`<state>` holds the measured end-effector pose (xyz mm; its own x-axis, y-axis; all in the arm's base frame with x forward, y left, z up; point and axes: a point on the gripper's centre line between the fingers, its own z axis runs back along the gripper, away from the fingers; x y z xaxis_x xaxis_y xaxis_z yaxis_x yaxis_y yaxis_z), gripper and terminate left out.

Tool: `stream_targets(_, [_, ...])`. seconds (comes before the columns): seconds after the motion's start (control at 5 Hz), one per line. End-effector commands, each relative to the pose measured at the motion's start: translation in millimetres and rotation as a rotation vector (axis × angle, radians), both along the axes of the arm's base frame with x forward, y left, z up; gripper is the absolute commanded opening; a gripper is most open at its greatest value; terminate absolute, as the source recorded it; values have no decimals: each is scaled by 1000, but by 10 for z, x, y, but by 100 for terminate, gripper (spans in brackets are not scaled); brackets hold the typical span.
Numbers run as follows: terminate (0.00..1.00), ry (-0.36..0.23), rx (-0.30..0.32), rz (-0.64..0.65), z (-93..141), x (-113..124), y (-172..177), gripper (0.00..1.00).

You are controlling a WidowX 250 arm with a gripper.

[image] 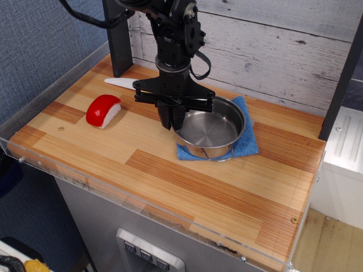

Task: Place the silver pot slightly below and in between the red vegetable and blue cloth.

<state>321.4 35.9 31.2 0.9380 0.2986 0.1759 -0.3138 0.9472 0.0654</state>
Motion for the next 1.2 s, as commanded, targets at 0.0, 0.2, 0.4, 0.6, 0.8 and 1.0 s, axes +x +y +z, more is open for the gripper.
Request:
stream_targets(0.0, [0,-67,-52,-109,385,72,-58,0])
stream_targets(0.2, [0,-108,-59,-142,633,42,-45,0])
stream_targets(0.4, [0,-138,-68,-131,768,-84,45,0])
stream_targets(0.6, [0,-141,-63,-106,890,-294,220,0])
stream_targets(0.8, [0,-141,-44,-92,924,-470,404,0])
stream_targets(1.0, [0,-106,1,-89,853,-635,625,0])
